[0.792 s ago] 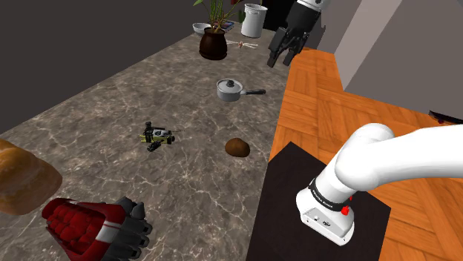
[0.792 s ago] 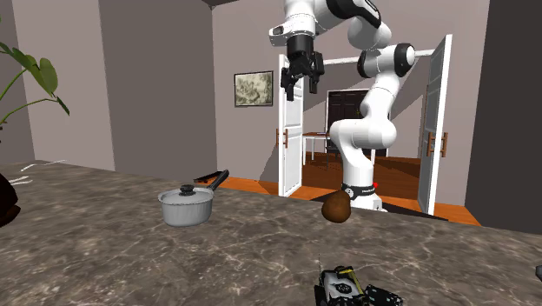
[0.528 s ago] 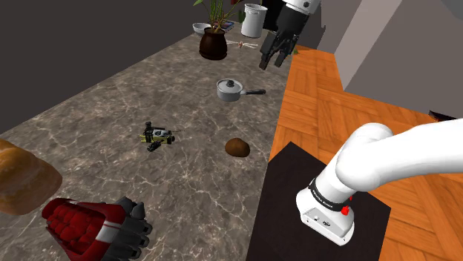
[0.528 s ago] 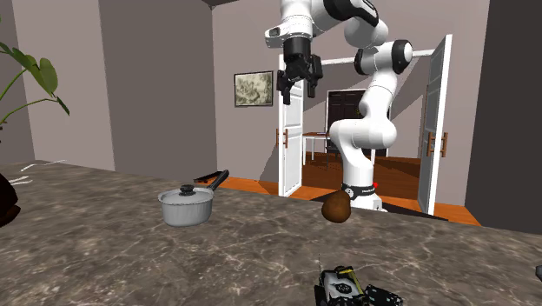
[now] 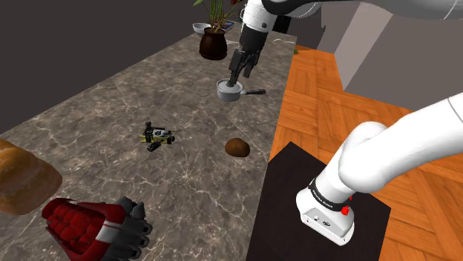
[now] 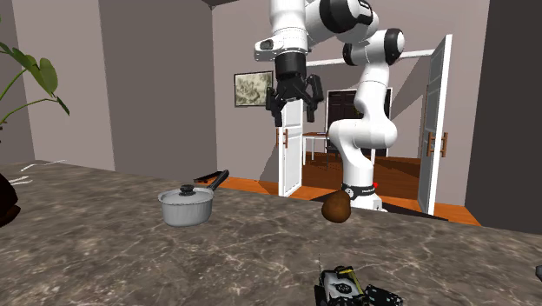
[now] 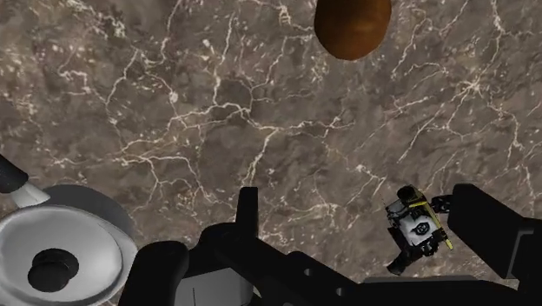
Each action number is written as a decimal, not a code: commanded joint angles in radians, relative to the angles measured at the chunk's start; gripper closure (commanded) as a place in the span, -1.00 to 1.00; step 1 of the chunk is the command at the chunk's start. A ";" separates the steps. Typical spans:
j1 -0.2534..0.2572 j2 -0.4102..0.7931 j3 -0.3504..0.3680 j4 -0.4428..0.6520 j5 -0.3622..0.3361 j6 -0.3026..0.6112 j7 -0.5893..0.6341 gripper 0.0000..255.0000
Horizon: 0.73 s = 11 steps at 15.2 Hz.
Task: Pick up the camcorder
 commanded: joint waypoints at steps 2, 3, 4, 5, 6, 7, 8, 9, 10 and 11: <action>0.029 0.094 0.017 0.029 0.006 0.053 -0.044 -1.00; 0.038 0.127 0.023 0.041 0.007 0.069 -0.058 -1.00; 0.047 0.161 0.030 0.055 0.008 0.085 -0.071 -1.00; 0.055 0.194 0.037 0.069 0.009 0.099 -0.084 -1.00; 0.064 0.227 0.044 0.084 0.009 0.114 -0.096 -1.00; 0.072 0.260 0.051 0.099 0.009 0.127 -0.109 -1.00; 0.080 0.293 0.058 0.115 0.008 0.140 -0.121 -1.00; 0.088 0.326 0.066 0.132 0.006 0.152 -0.132 -1.00; 0.096 0.359 0.073 0.150 0.004 0.163 -0.143 -1.00; 0.103 0.392 0.081 0.168 0.002 0.174 -0.153 -1.00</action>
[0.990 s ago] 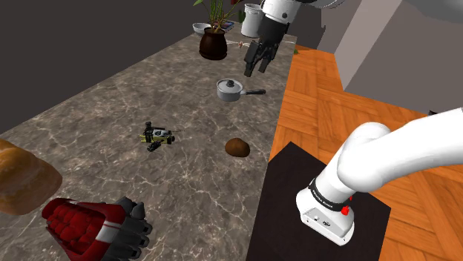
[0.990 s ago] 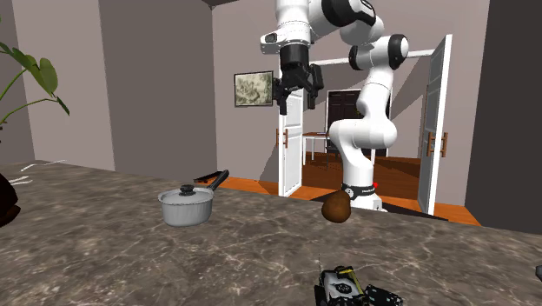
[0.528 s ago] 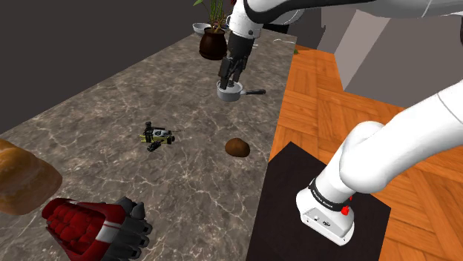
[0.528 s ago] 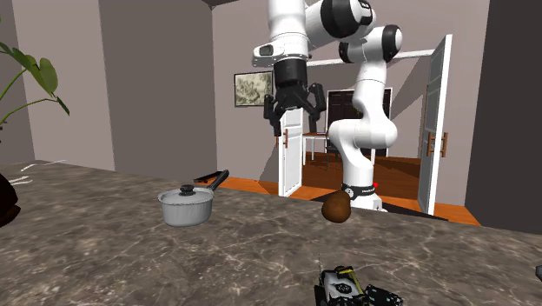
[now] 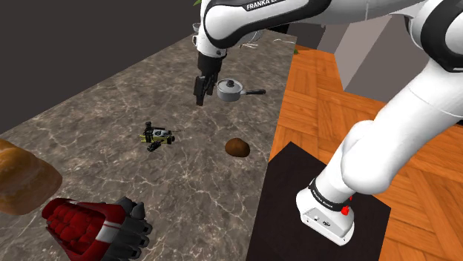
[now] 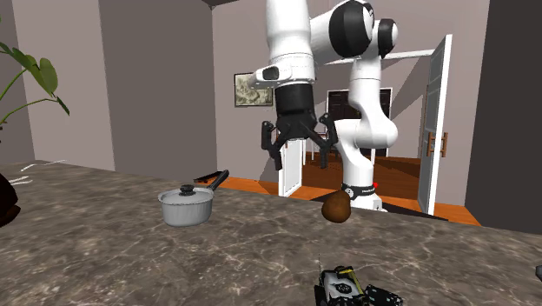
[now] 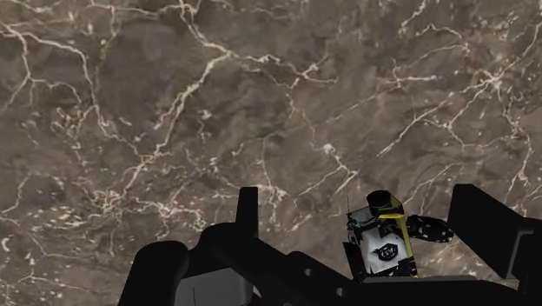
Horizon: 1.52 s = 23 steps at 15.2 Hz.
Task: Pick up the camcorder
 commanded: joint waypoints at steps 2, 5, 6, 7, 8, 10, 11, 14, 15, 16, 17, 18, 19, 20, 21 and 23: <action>0.022 0.102 0.022 0.063 -0.010 0.027 -0.033 -1.00; 0.045 0.199 0.045 0.124 -0.026 0.051 -0.059 -1.00; 0.053 0.232 0.052 0.146 -0.032 0.057 -0.068 -1.00; 0.062 0.264 0.059 0.168 -0.040 0.063 -0.075 -1.00; 0.070 0.296 0.066 0.190 -0.047 0.069 -0.083 -1.00; 0.088 0.360 0.080 0.237 -0.064 0.077 -0.097 -1.00; 0.097 0.392 0.086 0.261 -0.073 0.081 -0.104 -1.00; 0.111 0.444 0.094 0.291 -0.086 0.095 -0.114 -1.00; 0.112 0.450 0.093 0.286 -0.087 0.107 -0.114 -1.00; 0.112 0.457 0.093 0.282 -0.087 0.118 -0.115 -1.00; 0.113 0.464 0.093 0.277 -0.088 0.129 -0.115 -1.00; 0.113 0.471 0.092 0.274 -0.089 0.140 -0.116 -1.00; 0.114 0.479 0.092 0.270 -0.089 0.151 -0.116 -1.00; 0.114 0.490 0.091 0.265 -0.090 0.168 -0.117 -1.00; 0.114 0.490 0.091 0.264 -0.090 0.168 -0.117 -1.00; 0.115 0.489 0.092 0.261 -0.090 0.170 -0.116 1.00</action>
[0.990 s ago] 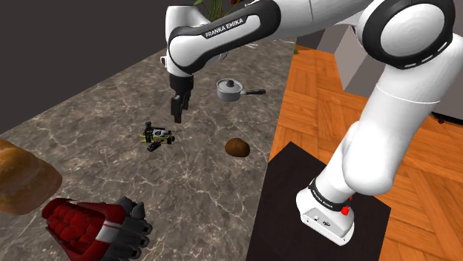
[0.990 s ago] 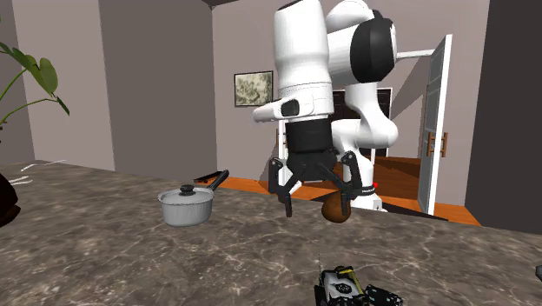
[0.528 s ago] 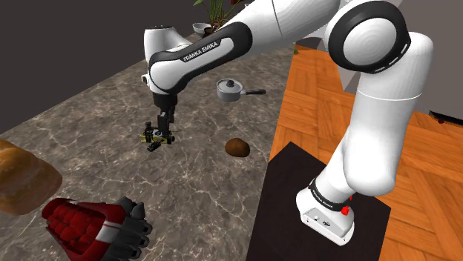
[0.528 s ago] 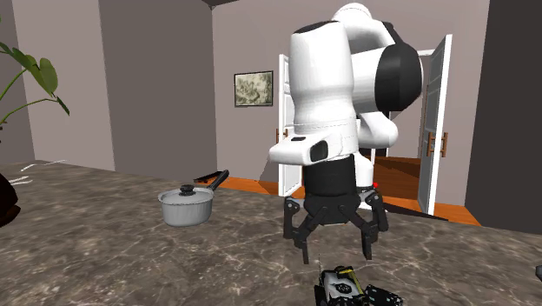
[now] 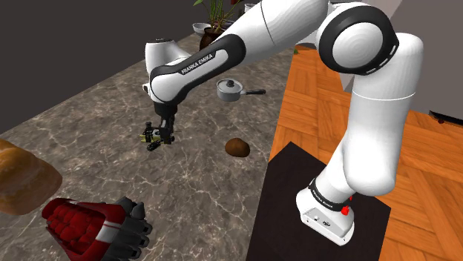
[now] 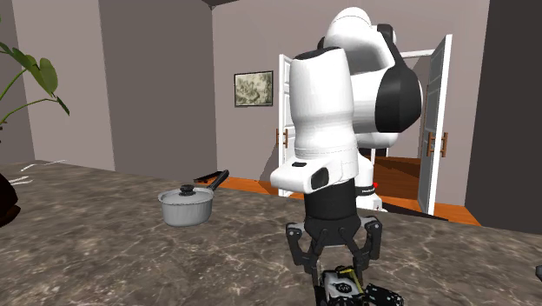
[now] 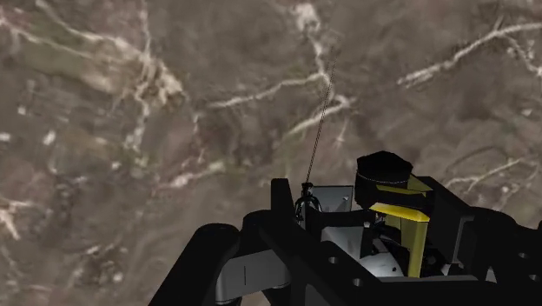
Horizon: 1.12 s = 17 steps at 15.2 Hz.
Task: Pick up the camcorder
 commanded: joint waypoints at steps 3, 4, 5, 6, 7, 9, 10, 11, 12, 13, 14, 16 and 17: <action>0.000 0.000 0.000 -0.003 0.000 0.003 0.000 1.00; 0.000 0.000 0.000 -0.003 0.000 0.003 0.000 1.00; 0.000 0.000 0.000 -0.003 0.000 0.003 -0.001 1.00; 0.000 0.000 0.000 -0.003 0.000 0.003 0.000 1.00; 0.000 0.000 0.000 -0.003 0.000 0.003 0.000 1.00; 0.000 0.001 0.000 0.000 0.000 0.002 -0.001 1.00; -0.001 -0.006 0.000 0.003 0.001 -0.009 0.000 1.00; -0.001 -0.014 0.001 0.007 0.001 -0.020 0.000 1.00; -0.002 -0.021 0.001 0.010 0.002 -0.031 0.001 1.00; -0.002 -0.028 0.001 0.015 0.002 -0.042 0.001 1.00; -0.002 -0.035 0.002 0.019 0.003 -0.053 0.002 1.00; -0.003 -0.048 0.002 0.028 0.004 -0.076 0.003 1.00; -0.004 -0.054 0.002 0.033 0.005 -0.087 0.004 1.00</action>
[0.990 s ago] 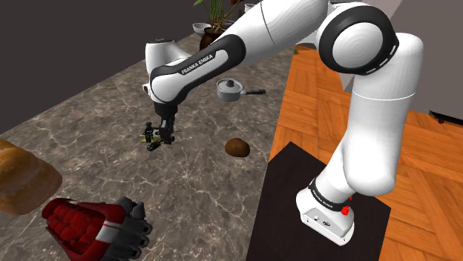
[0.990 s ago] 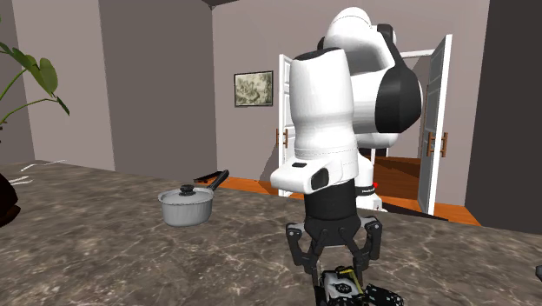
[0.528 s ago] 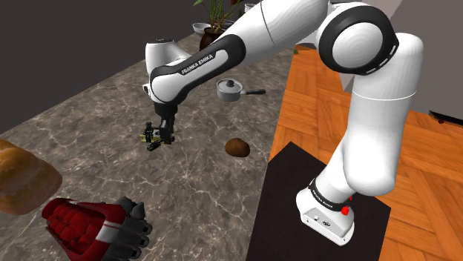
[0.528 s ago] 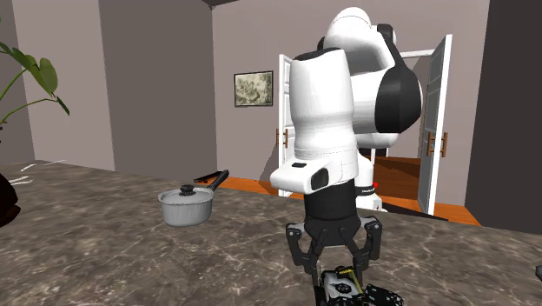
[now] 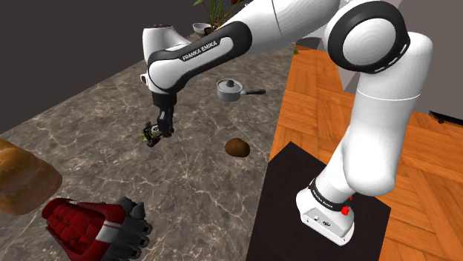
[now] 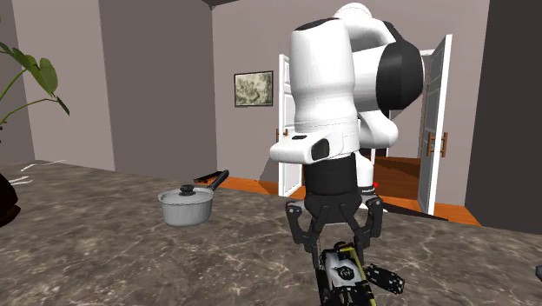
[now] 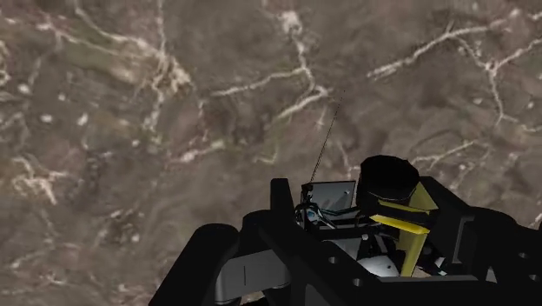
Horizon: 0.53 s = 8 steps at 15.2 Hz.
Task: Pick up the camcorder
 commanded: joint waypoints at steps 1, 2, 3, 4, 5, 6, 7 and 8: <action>-0.001 -0.015 0.001 0.009 0.001 -0.024 0.001 1.00; -0.001 -0.021 0.001 0.015 0.002 -0.035 0.002 1.00; -0.001 -0.027 0.001 0.021 0.002 -0.047 0.003 1.00; -0.002 -0.032 0.001 0.026 0.003 -0.059 0.003 1.00; -0.002 -0.038 0.002 0.033 0.003 -0.070 0.004 1.00; -0.002 -0.043 0.002 0.039 0.003 -0.082 0.005 1.00; -0.003 -0.049 0.002 0.045 0.004 -0.093 0.005 1.00; -0.003 -0.049 0.002 0.046 0.004 -0.095 0.005 1.00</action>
